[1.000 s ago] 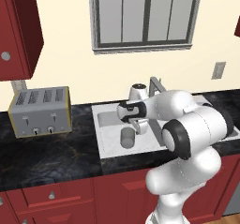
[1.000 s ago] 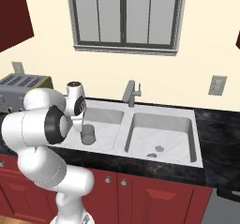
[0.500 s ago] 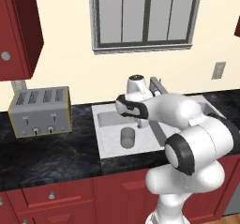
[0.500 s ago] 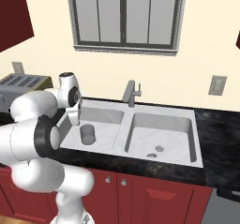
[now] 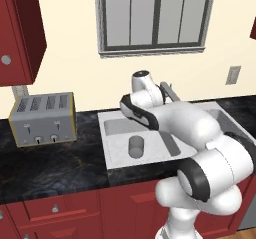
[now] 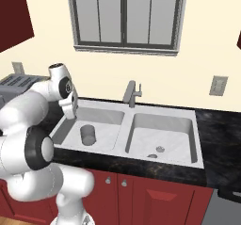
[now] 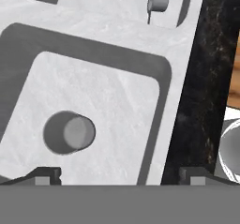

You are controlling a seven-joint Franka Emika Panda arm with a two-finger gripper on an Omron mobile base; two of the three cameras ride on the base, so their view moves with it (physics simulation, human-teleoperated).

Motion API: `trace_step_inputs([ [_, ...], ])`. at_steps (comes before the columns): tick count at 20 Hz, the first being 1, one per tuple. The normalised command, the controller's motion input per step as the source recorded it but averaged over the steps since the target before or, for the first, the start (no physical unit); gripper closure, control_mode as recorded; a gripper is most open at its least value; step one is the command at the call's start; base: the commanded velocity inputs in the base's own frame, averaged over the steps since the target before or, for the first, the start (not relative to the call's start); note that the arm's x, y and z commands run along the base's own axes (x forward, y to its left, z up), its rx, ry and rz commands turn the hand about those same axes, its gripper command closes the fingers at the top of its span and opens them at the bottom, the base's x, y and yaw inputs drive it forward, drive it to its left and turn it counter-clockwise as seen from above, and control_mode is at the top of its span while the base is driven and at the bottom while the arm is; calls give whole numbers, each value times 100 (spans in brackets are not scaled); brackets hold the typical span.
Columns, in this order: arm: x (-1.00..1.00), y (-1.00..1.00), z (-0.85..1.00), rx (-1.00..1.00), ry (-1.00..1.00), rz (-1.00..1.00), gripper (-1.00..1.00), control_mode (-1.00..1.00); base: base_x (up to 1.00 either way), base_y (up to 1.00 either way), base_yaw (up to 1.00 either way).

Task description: Move any existing items from the left basin to the right basin for drying. Then move the glass cup from the counter to the left basin of the sink for washing.

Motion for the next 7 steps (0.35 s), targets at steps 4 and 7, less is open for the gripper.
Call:
trace_step_inputs([
  [4, -26, 3, 39, -7, 0, 0, -100, -100, 0, 0, 0],
  [7, -30, 3, 37, -7, 0, 0, -100, -100, 0, 0, 0],
])
